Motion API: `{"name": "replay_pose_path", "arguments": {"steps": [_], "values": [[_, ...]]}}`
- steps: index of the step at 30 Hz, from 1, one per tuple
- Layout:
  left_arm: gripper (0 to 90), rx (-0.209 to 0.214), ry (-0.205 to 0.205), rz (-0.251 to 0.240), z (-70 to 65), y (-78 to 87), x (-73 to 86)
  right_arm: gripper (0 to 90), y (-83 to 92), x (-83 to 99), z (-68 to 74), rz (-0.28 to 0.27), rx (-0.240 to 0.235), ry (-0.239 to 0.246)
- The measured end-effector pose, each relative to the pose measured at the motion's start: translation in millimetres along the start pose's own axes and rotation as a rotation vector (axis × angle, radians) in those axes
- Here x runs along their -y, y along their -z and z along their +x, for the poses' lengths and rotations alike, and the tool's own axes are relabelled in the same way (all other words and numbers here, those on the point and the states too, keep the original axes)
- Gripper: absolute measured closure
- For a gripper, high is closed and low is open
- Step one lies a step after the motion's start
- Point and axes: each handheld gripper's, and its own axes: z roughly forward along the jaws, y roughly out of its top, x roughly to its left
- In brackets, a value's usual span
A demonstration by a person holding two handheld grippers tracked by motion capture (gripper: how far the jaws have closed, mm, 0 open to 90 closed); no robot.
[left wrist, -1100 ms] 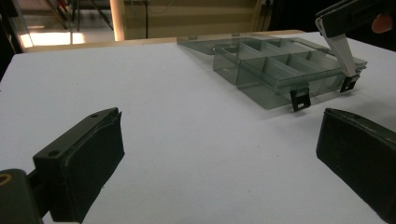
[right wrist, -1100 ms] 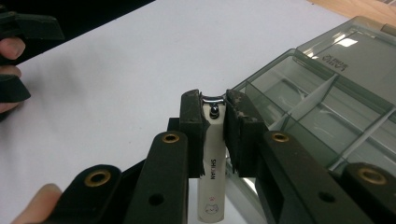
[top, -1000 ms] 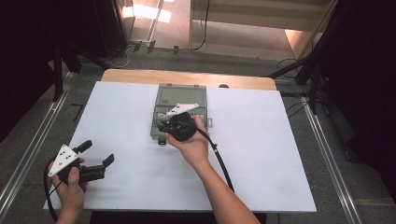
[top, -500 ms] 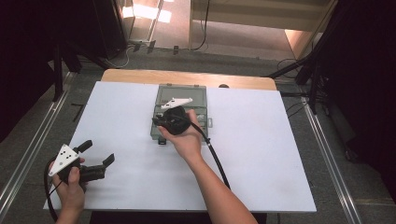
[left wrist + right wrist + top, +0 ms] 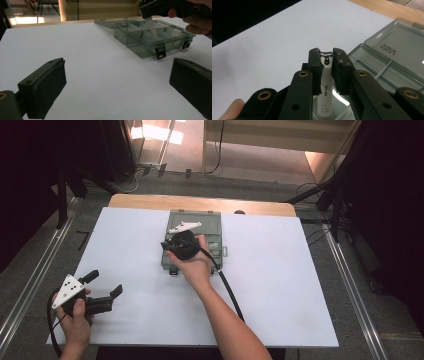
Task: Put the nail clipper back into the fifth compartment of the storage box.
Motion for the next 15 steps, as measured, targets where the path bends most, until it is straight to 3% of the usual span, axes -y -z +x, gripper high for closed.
{"name": "replay_pose_path", "arguments": {"steps": [6, 15], "values": [[0.4, 0.001, -0.002, 0.000, 0.3, -0.2, -0.1, 79.4, -7.2, 6.2, -1.8, 0.028, 0.021, 0.015], [0.4, -0.001, -0.001, 0.003, -0.2, -0.3, -0.1, 79.3, -12.3, 15.5, -2.3, 0.048, 0.019, 0.002]]}}
